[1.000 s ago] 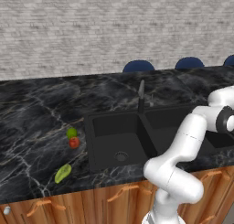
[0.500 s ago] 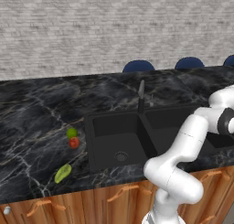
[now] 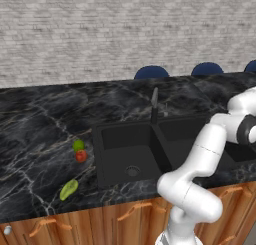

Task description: There is a mixed pile of frozen fruits and vegetables on the counter. Locate all the frozen vegetables and place the items in a bowl on the counter. Take all the frozen fruits and defrost them in a running sink.

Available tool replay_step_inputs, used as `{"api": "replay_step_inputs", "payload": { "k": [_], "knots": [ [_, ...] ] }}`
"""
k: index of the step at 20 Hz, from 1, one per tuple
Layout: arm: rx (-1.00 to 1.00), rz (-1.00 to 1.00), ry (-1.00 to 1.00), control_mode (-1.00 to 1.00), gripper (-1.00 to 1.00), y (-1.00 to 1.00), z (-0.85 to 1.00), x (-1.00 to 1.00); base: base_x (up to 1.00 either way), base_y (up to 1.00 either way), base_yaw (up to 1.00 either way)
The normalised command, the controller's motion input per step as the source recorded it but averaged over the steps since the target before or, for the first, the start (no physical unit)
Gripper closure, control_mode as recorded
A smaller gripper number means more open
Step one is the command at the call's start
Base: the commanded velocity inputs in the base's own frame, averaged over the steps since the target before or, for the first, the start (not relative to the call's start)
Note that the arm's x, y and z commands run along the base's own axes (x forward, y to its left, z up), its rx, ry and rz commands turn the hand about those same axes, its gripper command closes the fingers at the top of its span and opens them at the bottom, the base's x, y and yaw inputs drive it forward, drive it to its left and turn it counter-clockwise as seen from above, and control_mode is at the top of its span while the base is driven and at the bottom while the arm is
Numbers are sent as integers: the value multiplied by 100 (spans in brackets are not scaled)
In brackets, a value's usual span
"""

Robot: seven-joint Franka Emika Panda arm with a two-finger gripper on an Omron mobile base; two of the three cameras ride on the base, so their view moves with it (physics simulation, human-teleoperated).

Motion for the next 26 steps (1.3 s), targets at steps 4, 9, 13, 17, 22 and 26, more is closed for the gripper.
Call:
{"api": "replay_step_inputs", "payload": {
  "k": [4,9,13,17,22,26],
  "knots": [
    [-3,-1,-9,-100,-100,60,-1,-7,0,0,0],
    [-3,0,-6,-100,-100,62,-9,-12,0,0,0],
    [-5,0,0,-100,-100,62,-7,-9,0,0,0],
    [-7,0,1,-100,-100,62,-1,-4,0,0,0],
    [-10,0,2,-100,-100,62,2,-3,0,0,0],
    [-9,0,3,-100,-100,59,6,0,0,0,0]
  ]
}}
